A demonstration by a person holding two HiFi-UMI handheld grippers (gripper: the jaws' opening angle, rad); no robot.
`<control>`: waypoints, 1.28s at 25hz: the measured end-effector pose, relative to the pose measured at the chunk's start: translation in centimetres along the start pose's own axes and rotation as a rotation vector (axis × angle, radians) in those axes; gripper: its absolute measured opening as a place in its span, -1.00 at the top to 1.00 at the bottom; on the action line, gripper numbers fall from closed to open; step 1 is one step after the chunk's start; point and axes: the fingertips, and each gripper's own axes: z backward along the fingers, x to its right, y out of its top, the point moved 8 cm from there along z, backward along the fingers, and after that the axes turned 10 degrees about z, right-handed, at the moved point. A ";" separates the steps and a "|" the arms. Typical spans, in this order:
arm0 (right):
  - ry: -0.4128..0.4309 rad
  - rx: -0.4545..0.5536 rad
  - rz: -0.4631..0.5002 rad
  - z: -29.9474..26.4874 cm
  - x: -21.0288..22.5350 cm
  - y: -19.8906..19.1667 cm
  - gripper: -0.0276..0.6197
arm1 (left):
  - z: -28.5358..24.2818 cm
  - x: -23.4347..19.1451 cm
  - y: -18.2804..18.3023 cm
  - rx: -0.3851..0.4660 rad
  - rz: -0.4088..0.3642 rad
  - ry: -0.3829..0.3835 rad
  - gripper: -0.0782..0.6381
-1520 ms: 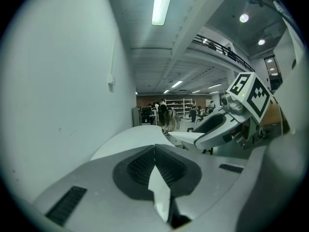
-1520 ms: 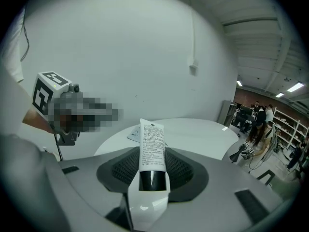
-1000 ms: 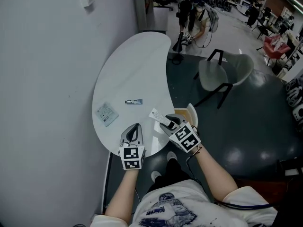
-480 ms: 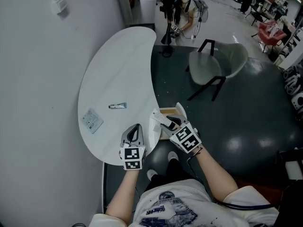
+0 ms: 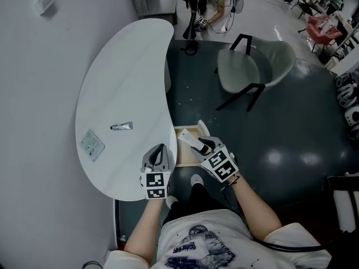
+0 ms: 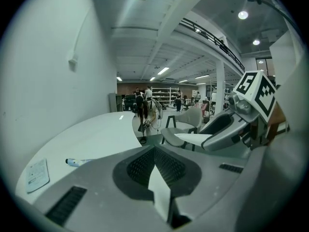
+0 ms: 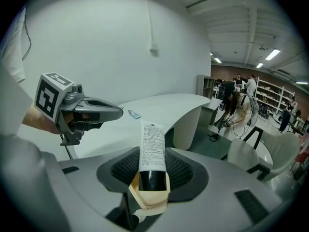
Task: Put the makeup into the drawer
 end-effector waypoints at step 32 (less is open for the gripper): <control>0.157 -0.170 -0.038 -9.1 1.7 -8.7 0.36 | -8.3 1.4 -5.0 -0.121 0.035 0.034 0.67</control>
